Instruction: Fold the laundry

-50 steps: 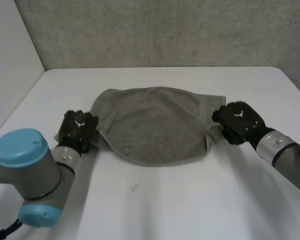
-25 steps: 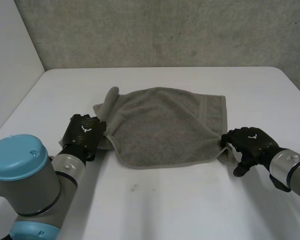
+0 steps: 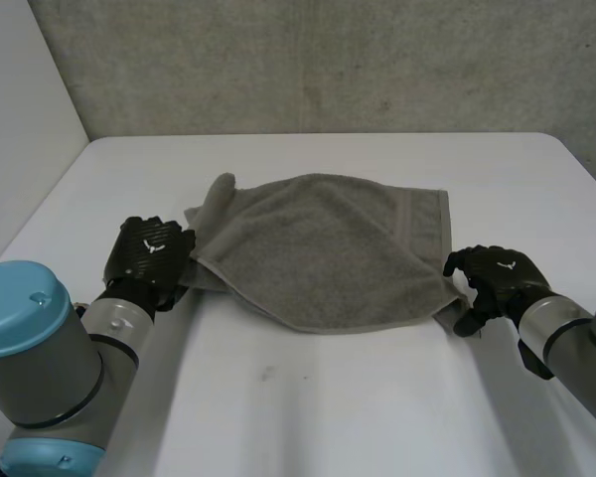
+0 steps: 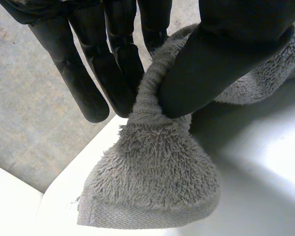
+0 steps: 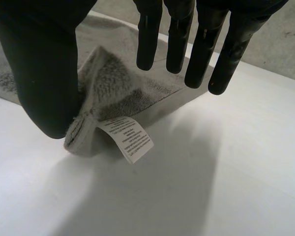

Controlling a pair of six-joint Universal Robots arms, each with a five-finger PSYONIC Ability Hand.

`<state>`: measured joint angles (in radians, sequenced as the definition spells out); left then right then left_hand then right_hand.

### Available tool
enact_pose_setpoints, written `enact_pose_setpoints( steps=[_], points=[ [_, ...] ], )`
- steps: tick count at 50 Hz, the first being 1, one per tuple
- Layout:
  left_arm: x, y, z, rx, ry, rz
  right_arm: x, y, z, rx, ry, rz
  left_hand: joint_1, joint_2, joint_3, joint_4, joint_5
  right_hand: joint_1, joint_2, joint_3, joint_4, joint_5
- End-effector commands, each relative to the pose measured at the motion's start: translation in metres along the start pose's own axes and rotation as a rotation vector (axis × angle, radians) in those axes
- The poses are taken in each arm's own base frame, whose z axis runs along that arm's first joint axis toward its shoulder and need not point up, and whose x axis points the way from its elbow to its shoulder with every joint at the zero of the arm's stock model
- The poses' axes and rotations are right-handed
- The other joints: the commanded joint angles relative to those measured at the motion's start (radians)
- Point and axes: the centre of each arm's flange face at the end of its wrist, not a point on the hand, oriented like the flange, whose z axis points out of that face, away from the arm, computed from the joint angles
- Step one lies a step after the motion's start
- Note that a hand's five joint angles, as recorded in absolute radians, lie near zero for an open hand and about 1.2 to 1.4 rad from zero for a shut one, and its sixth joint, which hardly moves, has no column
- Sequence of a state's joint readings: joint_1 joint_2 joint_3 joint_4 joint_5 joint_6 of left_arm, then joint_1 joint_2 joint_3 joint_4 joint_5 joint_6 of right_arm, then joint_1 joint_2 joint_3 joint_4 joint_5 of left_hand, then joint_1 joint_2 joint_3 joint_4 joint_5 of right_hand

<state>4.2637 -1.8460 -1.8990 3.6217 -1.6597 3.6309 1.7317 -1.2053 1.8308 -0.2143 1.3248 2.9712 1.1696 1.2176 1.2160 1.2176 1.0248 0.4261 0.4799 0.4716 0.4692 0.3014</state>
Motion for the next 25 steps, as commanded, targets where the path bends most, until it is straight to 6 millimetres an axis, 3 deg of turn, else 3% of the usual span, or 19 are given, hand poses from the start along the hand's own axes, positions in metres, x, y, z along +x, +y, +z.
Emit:
enact_pose_setpoints(
  steps=[1,6,9,10,11,13,25],
  points=[
    [-0.004,0.0,0.002,-0.003,-0.013,-0.002,-0.01,0.002,0.01,-0.004,-0.02,0.036,0.227,0.179,0.18,0.179,0.197,0.134,0.081,0.089,0.091,0.085],
    [-0.008,-0.001,0.001,0.001,-0.022,-0.003,-0.012,-0.003,0.012,0.011,-0.023,0.081,0.227,0.179,0.18,0.179,0.197,0.137,0.084,0.092,0.094,0.088],
    [-0.011,0.0,0.001,-0.002,-0.031,-0.005,-0.012,-0.004,0.013,0.015,-0.021,0.087,0.227,0.179,0.18,0.179,0.197,0.29,0.236,0.245,0.247,0.24],
    [-0.011,0.0,0.001,-0.004,-0.031,-0.005,-0.011,-0.004,0.014,0.017,-0.016,0.082,0.227,0.179,0.18,0.179,0.197,0.438,0.385,0.393,0.395,0.389],
    [-0.011,0.0,0.001,-0.004,-0.031,-0.005,-0.011,-0.004,0.014,0.017,-0.016,0.082,0.227,0.179,0.18,0.179,0.197,0.44,0.386,0.394,0.397,0.39],
    [-0.012,0.001,0.001,-0.007,-0.033,-0.005,-0.01,-0.002,0.016,0.014,-0.008,0.075,0.227,0.179,0.18,0.179,0.197,0.933,0.88,0.888,0.89,0.884],
    [-0.014,0.009,0.002,-0.032,-0.037,-0.006,-0.005,-0.014,0.011,0.043,0.019,-0.109,0.227,0.179,0.18,0.179,0.197,0.97,0.916,0.925,0.927,0.92]
  ],
)
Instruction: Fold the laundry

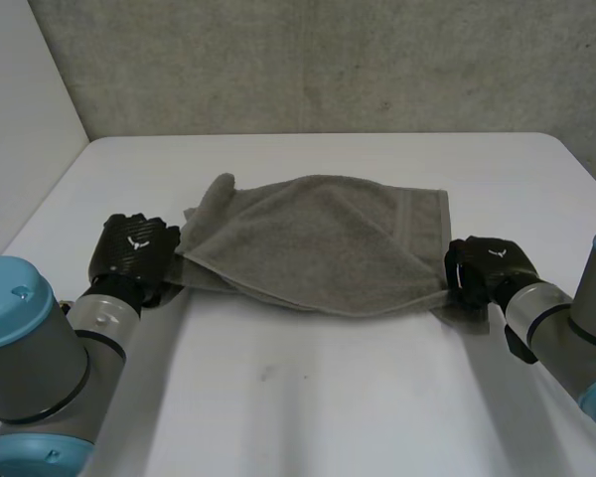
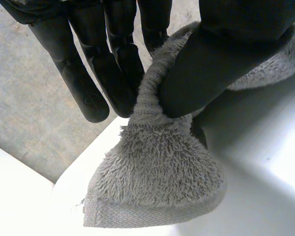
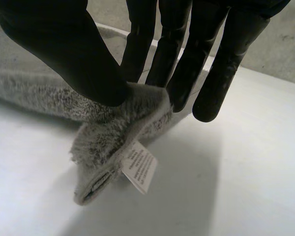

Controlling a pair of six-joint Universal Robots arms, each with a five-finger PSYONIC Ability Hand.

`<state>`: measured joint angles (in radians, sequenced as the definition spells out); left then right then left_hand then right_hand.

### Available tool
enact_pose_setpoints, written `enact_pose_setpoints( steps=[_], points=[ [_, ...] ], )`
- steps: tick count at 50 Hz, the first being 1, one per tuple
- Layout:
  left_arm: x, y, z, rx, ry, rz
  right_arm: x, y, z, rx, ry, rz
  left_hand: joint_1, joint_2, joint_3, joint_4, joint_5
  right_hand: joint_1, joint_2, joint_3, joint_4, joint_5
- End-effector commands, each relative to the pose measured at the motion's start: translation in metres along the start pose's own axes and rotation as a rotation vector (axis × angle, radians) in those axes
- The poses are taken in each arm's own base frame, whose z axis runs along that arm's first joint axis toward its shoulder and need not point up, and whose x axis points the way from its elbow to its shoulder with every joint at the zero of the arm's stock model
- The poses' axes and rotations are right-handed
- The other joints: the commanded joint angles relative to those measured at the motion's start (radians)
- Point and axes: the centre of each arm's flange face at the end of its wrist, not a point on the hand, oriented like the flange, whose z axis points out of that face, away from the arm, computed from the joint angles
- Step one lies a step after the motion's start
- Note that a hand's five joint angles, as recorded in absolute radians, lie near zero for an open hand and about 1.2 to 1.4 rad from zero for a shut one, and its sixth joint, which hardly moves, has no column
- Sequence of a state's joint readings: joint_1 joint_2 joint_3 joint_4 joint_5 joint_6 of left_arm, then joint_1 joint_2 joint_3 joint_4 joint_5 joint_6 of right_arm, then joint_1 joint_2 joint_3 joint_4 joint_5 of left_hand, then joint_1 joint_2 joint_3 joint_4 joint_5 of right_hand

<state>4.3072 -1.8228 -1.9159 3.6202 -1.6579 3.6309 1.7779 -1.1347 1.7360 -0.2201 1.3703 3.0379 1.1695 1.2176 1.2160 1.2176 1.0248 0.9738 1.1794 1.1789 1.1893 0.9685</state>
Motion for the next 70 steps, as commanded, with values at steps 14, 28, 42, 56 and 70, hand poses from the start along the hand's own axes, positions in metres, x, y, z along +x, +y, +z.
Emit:
enact_pose_setpoints(
  steps=[14,28,42,56,70],
  points=[
    [0.0,0.007,0.001,-0.023,0.001,0.0,-0.002,0.008,-0.017,-0.05,0.002,-0.124,0.227,0.179,0.18,0.179,0.197,-0.113,-0.319,-0.318,-0.329,-0.283],
    [-0.004,0.009,0.003,-0.027,-0.009,-0.001,0.001,0.016,-0.008,-0.071,-0.003,-0.107,0.227,0.179,0.18,0.179,0.197,-0.202,-0.407,-0.407,-0.417,-0.371],
    [-0.006,0.01,0.003,-0.031,-0.013,-0.002,0.017,0.004,-0.003,-0.034,0.048,-0.004,0.227,0.179,0.18,0.179,0.197,0.422,0.217,0.217,0.207,0.253],
    [0.003,0.017,-0.008,-0.121,0.062,0.018,0.018,-0.01,-0.013,0.095,0.107,-0.45,-0.938,-0.986,-0.985,-0.986,-0.968,0.422,0.217,0.217,0.207,0.253],
    [-0.037,0.019,0.008,-0.177,0.114,-0.075,0.017,-0.008,-0.011,0.09,0.099,-0.473,-0.886,-0.934,-0.932,-0.934,-0.915,0.422,0.217,0.217,0.207,0.253]
  ],
)
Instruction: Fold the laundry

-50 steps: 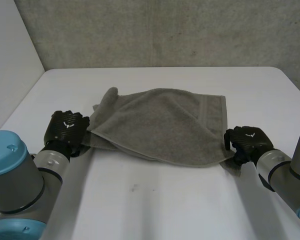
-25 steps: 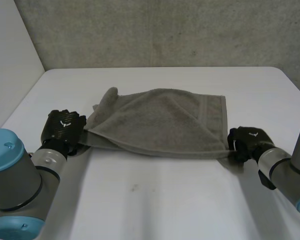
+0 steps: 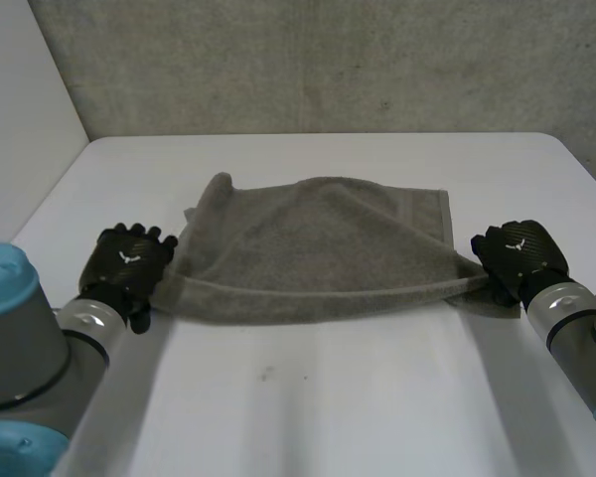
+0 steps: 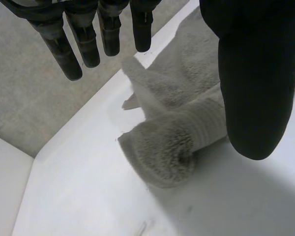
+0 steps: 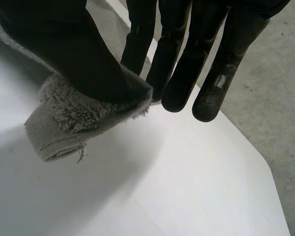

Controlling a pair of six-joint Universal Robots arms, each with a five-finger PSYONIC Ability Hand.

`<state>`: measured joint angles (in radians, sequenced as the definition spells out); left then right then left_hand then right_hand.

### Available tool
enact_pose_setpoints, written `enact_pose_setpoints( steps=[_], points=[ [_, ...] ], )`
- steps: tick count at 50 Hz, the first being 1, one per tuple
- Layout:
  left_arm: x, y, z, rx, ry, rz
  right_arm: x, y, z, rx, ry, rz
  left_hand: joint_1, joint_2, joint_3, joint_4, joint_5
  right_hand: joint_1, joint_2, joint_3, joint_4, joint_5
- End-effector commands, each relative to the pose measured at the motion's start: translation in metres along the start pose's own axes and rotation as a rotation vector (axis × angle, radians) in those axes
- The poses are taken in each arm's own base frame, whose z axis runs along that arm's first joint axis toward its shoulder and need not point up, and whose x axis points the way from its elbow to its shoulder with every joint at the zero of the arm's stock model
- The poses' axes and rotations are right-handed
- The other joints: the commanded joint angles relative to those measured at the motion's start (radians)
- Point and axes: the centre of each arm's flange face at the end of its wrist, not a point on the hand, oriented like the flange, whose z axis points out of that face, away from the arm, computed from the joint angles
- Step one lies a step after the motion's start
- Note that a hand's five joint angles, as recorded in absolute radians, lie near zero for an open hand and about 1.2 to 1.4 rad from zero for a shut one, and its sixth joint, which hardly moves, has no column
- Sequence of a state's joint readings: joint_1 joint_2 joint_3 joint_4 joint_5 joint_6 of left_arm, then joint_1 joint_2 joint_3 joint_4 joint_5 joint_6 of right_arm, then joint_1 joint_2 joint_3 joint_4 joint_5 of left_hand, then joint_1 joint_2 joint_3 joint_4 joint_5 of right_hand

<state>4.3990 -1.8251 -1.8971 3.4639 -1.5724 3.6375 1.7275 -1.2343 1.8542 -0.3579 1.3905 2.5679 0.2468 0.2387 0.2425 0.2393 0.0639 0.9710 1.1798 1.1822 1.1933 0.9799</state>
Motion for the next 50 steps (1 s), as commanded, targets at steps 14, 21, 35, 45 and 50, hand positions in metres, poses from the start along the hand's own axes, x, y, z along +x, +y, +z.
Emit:
enact_pose_setpoints(
  steps=[14,21,35,45,50],
  points=[
    [-0.038,0.0,0.043,-0.029,0.183,-0.329,-0.003,0.001,0.0,-0.002,-0.017,0.004,0.363,0.371,0.367,0.37,0.371,0.425,0.217,0.214,0.203,0.242],
    [-0.047,-0.006,0.062,-0.039,0.179,-0.335,-0.006,0.005,-0.002,-0.015,-0.027,0.006,0.442,0.45,0.447,0.45,0.451,0.425,0.217,0.214,0.203,0.242],
    [-0.052,0.011,0.09,-0.174,0.08,-0.32,-0.007,0.006,-0.002,-0.019,-0.029,0.007,0.413,0.421,0.417,0.42,0.421,0.425,0.217,0.214,0.203,0.242],
    [-0.035,0.016,0.076,-0.253,0.137,-0.312,-0.007,0.007,-0.001,-0.021,-0.03,0.008,0.398,0.406,0.403,0.406,0.407,0.425,0.217,0.214,0.203,0.242],
    [-0.032,0.019,0.074,-0.262,0.143,-0.313,-0.008,0.008,-0.001,-0.024,-0.034,0.008,0.401,0.409,0.406,0.409,0.41,0.425,0.217,0.214,0.203,0.242]
  ],
)
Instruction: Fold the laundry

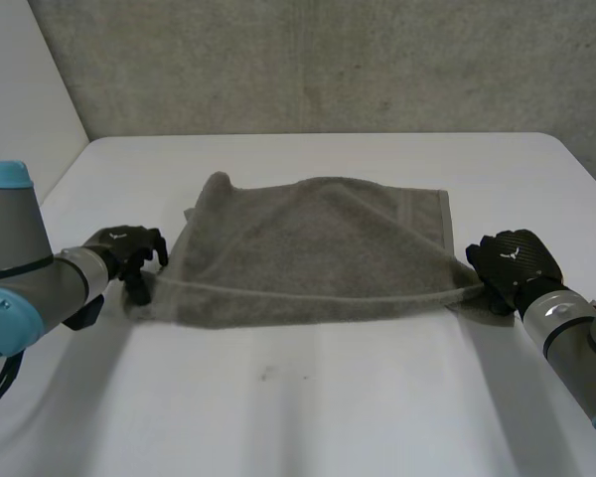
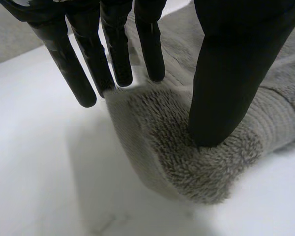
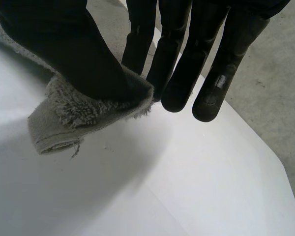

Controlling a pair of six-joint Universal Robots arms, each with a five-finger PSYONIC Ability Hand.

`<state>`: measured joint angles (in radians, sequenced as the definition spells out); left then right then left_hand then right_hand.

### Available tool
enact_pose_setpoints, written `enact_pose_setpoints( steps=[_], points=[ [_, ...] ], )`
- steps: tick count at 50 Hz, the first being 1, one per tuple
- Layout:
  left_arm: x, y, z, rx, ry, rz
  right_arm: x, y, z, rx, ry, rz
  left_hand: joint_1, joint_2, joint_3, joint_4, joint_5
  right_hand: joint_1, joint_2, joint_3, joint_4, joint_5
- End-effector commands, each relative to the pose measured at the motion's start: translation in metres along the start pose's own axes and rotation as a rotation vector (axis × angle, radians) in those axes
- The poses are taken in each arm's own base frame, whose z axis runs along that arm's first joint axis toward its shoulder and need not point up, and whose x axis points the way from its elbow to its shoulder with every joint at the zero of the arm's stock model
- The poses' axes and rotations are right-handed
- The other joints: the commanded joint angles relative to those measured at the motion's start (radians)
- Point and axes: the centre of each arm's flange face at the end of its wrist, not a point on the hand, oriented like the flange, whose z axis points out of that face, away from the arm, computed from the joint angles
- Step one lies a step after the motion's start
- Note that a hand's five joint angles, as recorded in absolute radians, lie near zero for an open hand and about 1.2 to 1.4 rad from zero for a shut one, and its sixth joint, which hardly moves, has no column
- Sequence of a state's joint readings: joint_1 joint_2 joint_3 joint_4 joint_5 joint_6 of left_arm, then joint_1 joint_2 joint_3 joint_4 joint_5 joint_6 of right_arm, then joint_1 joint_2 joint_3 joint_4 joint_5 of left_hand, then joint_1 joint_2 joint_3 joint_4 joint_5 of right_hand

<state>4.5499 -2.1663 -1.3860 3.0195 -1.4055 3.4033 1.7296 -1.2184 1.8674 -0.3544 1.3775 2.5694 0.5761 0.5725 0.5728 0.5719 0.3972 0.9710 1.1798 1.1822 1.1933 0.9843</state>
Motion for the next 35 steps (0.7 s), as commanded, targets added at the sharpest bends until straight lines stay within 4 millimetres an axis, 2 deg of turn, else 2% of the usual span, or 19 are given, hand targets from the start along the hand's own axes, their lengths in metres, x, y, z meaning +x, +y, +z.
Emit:
enact_pose_setpoints(
  steps=[1,8,14,19,21,22,24,25,27,28,29,30,32,33,34,35],
  points=[
    [0.006,0.007,-0.004,-0.026,0.016,0.002,-0.001,0.002,0.001,-0.005,-0.004,0.001,0.075,0.078,0.078,0.079,0.079,0.425,0.217,0.214,0.203,0.237],
    [0.008,0.012,-0.004,-0.042,0.019,0.036,-0.002,0.002,0.0,-0.007,-0.006,-0.006,0.113,0.117,0.116,0.117,0.117,0.425,0.217,0.214,0.203,0.237],
    [0.009,0.016,-0.008,-0.058,0.018,0.115,-0.002,0.002,0.0,-0.007,-0.006,-0.023,0.374,0.378,0.378,0.378,0.379,0.425,0.217,0.214,0.203,0.237],
    [0.005,0.006,-0.02,-0.027,-0.028,0.128,0.001,-0.002,0.0,0.0,0.005,-0.03,0.586,0.589,0.589,0.59,0.59,0.425,0.217,0.214,0.203,0.237],
    [0.004,-0.004,-0.03,0.016,-0.051,0.135,0.003,-0.006,0.0,0.006,0.009,-0.034,0.744,0.747,0.747,0.748,0.748,0.425,0.217,0.214,0.203,0.237],
    [0.004,-0.004,-0.03,0.016,-0.051,0.135,0.003,-0.006,0.0,0.006,0.009,-0.034,0.744,0.748,0.748,0.748,0.749,0.425,0.217,0.214,0.203,0.237],
    [0.01,-0.016,-0.044,0.081,-0.055,0.151,0.012,-0.021,-0.006,0.039,0.033,-0.047,0.82,0.823,0.823,0.824,0.824,0.425,0.217,0.214,0.203,0.237],
    [0.01,-0.016,-0.044,0.081,-0.055,0.151,0.012,-0.021,-0.006,0.039,0.033,-0.047,0.82,0.824,0.823,0.824,0.824,0.425,0.217,0.214,0.203,0.237],
    [0.012,-0.022,-0.052,0.113,-0.059,0.157,0.028,-0.044,-0.016,0.069,0.063,-0.07,0.82,0.824,0.823,0.824,0.824,0.425,0.217,0.214,0.203,0.237],
    [0.013,-0.029,-0.06,0.144,-0.065,0.163,0.028,-0.044,-0.016,0.069,0.063,-0.07,0.82,0.824,0.823,0.824,0.824,0.425,0.217,0.214,0.203,0.237],
    [0.014,-0.037,-0.069,0.181,-0.073,0.168,0.036,-0.057,-0.023,0.076,0.071,-0.079,0.82,0.824,0.823,0.824,0.824,0.425,0.217,0.214,0.203,0.237],
    [0.014,-0.037,-0.069,0.182,-0.073,0.168,0.036,-0.057,-0.023,0.076,0.071,-0.079,0.82,0.824,0.823,0.824,0.824,0.425,0.217,0.214,0.203,0.237],
    [0.014,-0.063,-0.094,0.297,-0.101,0.186,0.056,-0.094,-0.039,0.102,0.088,-0.09,0.82,0.824,0.823,0.824,0.824,0.425,0.217,0.214,0.203,0.237],
    [0.014,-0.064,-0.094,0.297,-0.101,0.186,0.056,-0.094,-0.039,0.103,0.088,-0.09,0.82,0.824,0.823,0.824,0.824,0.425,0.217,0.214,0.203,0.237],
    [0.013,-0.081,-0.11,0.368,-0.118,0.193,0.065,-0.115,-0.049,0.127,0.092,-0.096,0.82,0.824,0.823,0.824,0.824,0.425,0.217,0.214,0.203,0.237],
    [0.013,-0.081,-0.11,0.368,-0.118,0.193,0.074,-0.135,-0.059,0.145,0.092,-0.104,0.82,0.824,0.823,0.824,0.824,0.425,0.217,0.214,0.203,0.237]
  ],
)
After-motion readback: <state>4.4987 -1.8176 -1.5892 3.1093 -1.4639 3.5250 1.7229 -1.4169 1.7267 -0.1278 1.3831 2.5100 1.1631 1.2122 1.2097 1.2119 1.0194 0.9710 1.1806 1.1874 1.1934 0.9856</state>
